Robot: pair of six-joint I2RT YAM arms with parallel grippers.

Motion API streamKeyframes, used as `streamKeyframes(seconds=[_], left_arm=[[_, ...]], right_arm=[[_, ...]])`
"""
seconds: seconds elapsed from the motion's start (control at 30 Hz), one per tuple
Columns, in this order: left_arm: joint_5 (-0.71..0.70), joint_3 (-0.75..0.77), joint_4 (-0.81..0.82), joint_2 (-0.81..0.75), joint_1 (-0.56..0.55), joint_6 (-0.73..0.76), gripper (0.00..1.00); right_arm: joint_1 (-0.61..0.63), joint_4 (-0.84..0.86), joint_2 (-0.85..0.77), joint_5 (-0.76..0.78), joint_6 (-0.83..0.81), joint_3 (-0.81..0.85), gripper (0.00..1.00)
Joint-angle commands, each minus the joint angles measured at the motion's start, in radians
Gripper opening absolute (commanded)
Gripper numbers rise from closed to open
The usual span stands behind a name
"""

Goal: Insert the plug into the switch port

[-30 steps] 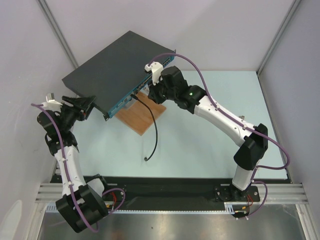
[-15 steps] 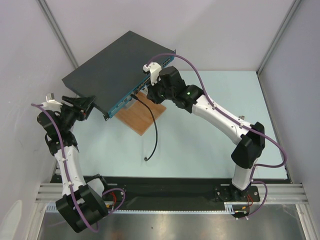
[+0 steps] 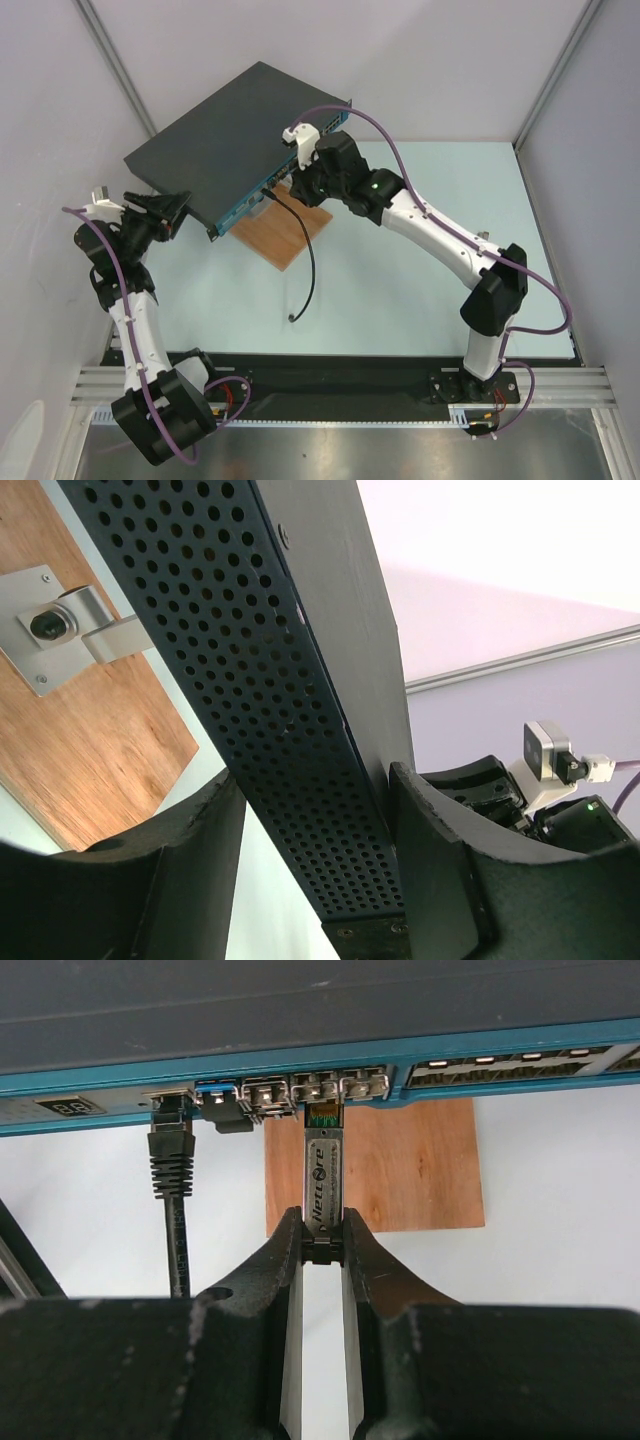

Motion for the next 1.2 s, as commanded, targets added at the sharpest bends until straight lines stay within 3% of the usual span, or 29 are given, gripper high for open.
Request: streamKeyframes(seconds=[0.0, 1.17], left_arm=[[-0.006, 0.004, 0.120, -0.014, -0.022, 0.014, 0.01], [-0.008, 0.004, 0.116, -0.017, -0.022, 0.019, 0.00]], right_arm=[[0.010, 0.009, 0.002, -0.019, 0.017, 0.052, 0.00], [0.016, 0.017, 0.039, -0.020, 0.013, 0.110, 0.00]])
